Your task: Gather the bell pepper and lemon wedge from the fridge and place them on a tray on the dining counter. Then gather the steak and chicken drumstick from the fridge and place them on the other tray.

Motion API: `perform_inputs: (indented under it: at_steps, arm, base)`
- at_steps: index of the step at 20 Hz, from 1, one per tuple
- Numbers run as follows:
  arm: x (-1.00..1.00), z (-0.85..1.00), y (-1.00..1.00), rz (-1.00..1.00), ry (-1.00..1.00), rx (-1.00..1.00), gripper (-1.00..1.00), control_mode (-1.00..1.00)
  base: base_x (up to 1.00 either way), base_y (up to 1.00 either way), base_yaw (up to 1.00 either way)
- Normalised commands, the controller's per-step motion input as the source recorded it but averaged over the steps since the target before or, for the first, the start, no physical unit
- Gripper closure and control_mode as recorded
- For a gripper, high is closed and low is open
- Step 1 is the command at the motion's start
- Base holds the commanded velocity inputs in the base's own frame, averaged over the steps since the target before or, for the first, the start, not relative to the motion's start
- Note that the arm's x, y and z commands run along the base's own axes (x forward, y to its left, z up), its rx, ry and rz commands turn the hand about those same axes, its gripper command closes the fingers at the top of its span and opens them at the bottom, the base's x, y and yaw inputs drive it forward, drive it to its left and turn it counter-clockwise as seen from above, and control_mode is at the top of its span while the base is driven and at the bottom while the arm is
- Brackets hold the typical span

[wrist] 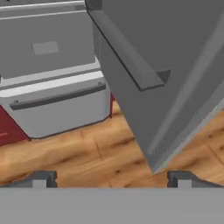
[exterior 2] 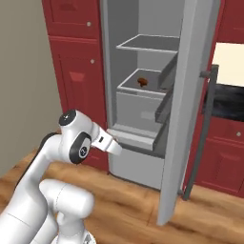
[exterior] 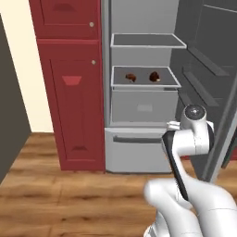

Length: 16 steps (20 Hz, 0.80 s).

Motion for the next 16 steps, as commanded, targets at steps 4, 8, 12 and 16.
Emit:
perform_inputs:
  at_steps: [4,8,12,16]
  arm:
    - [0.00,0.00,0.00,0.00,0.00,0.00,-1.00,1.00]
    - [0.00,0.00,0.00,0.00,0.00,0.00,-1.00,1.00]
    - [0.00,0.00,0.00,0.00,0.00,0.00,-1.00,1.00]
    - [0.00,0.00,0.00,0.00,0.00,0.00,-1.00,1.00]
  base:
    - [0.89,0.00,0.00]
    - [0.96,0.00,0.00]
    - [1.00,0.00,0.00]
    - [0.99,0.00,0.00]
